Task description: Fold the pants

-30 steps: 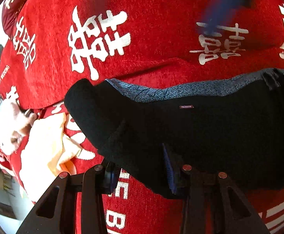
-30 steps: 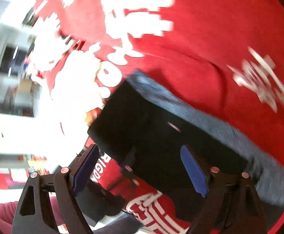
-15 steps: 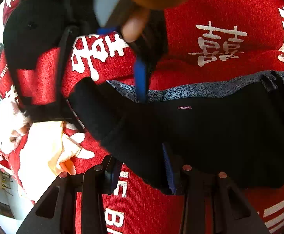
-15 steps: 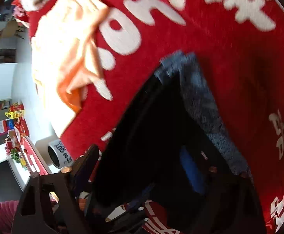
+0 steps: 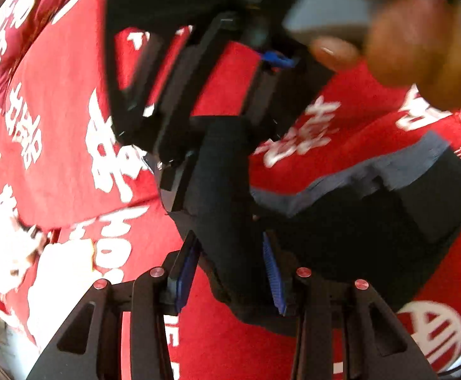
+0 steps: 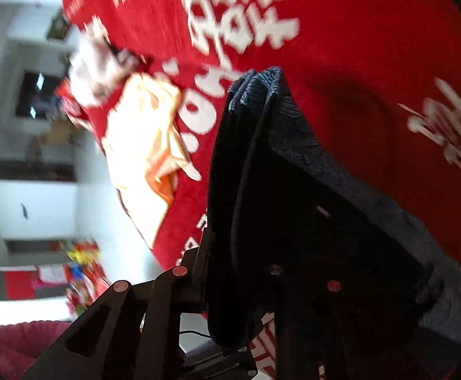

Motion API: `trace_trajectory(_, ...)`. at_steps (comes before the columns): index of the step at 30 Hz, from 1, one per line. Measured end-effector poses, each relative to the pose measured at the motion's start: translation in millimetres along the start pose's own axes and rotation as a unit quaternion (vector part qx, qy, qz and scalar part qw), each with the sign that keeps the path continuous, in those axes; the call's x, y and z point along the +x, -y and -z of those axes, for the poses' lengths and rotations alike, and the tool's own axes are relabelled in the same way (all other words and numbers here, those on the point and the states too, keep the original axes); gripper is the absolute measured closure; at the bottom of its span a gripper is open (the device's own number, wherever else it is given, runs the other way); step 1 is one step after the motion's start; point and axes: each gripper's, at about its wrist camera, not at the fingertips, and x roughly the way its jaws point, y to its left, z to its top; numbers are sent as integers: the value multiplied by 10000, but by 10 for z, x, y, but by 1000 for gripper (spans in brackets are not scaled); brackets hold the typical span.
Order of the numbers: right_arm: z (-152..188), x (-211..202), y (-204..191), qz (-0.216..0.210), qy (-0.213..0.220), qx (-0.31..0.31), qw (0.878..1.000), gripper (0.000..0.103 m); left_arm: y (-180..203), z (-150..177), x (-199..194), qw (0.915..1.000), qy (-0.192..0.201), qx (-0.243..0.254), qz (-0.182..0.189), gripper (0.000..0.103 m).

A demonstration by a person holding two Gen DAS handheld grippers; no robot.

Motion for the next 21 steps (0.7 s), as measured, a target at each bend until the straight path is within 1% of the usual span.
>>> trace_trajectory(3,291,-478,229,-200,560,202,9980,84,259,-236,-206,9990,279,174,310,62)
trace_trajectory(4,424,-656,334,-250,778,301,9962,84,354,-313,-261,9982,336,211,440,62)
trace_trajectory(7,774,-1038,635,-306,1252,612,9898,84,653,-531,-390,9955,441,322,776,62)
trace_trajectory(11,1332,-1521,1100,-306,1782,1022,9782,84,1221,-765,-536,9894,512,535,1250,62)
trace_trajectory(13,1618,-1699,1330,-338,1989,1202,9720,84,1549,-814,-593,9865,521,693,1389,62)
trace_trajectory(15,1921,-1849,1612,-401,2169,1439,9647,84,1836,-842,-581,9841,454,809,1514,62)
trace_trajectory(17,2156,-1992,1873,-392,2265,1608,9598,84,2131,-818,-502,9818,320,929,1623,62)
trace_trajectory(20,2430,-1938,2275,-373,2271,1892,9546,84,2520,-698,-317,9797,12,1093,1681,62)
trace_trajectory(21,2505,-1893,2416,-391,2234,2006,9531,85,2589,-657,-234,9792,-76,1137,1679,62)
